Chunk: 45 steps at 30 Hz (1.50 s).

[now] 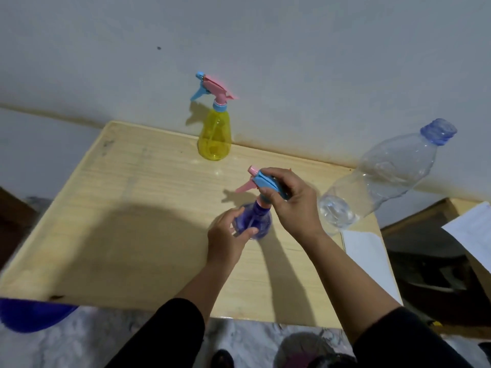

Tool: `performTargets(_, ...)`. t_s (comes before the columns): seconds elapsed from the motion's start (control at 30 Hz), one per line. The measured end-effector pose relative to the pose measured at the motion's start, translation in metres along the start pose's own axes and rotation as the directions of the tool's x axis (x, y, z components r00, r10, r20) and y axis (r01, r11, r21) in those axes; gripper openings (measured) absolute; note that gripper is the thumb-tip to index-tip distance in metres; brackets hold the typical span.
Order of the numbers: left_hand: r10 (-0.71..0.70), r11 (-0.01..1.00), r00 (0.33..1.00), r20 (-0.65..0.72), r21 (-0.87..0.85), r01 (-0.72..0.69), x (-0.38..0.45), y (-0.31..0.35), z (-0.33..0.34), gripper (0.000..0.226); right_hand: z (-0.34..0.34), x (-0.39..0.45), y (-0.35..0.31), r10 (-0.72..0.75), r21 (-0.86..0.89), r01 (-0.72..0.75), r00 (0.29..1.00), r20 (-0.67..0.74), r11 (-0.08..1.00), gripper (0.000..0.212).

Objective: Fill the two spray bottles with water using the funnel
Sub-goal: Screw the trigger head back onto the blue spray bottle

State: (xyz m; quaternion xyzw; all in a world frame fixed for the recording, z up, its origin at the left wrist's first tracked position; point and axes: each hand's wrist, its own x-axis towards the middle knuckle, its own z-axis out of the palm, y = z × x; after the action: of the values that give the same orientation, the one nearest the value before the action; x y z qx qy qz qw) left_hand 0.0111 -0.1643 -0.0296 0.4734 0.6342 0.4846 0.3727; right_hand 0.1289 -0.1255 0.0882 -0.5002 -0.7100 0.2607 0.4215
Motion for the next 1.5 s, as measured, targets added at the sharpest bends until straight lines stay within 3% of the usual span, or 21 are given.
performTargets(0.43, -0.063, 0.998, 0.998, -0.007, -0.019, 0.063, -0.007, 0.014, 0.001, 0.054, -0.007, 0.009, 0.015, -0.176, -0.049, 0.192, 0.956, 0.233, 0.980, 0.036)
performTargets(0.57, -0.075, 0.997, 0.997, 0.000, -0.005, 0.075, -0.007, 0.012, 0.002, 0.059, -0.020, 0.012, 0.023, -0.144, -0.083, 0.182, 0.930, 0.339, 0.980, 0.054)
performTargets(0.77, -0.081, 0.997, 0.997, 0.012, -0.014, 0.081, -0.007, 0.012, 0.001, 0.060, -0.026, 0.022, 0.012, -0.093, -0.117, 0.164, 0.883, 0.460, 0.979, 0.057)
performTargets(0.97, -0.074, 0.997, 0.997, 0.001, 0.032, 0.074, -0.006, 0.011, 0.001, 0.055, -0.023, 0.024, 0.021, -0.002, -0.095, 0.048, 0.900, 0.435, 0.994, 0.058)
performTargets(1.23, -0.070, 0.997, 0.997, -0.022, 0.032, 0.070, -0.009, 0.014, 0.001, 0.051, -0.014, 0.017, 0.030, -0.188, -0.127, 0.291, 0.836, 0.516, 0.948, 0.062)
performTargets(1.5, -0.051, 0.998, 0.998, -0.028, 0.025, 0.052, -0.009, 0.012, 0.002, 0.050, -0.009, -0.006, 0.037, -0.174, -0.003, 0.184, 0.930, 0.324, 0.983, 0.063)
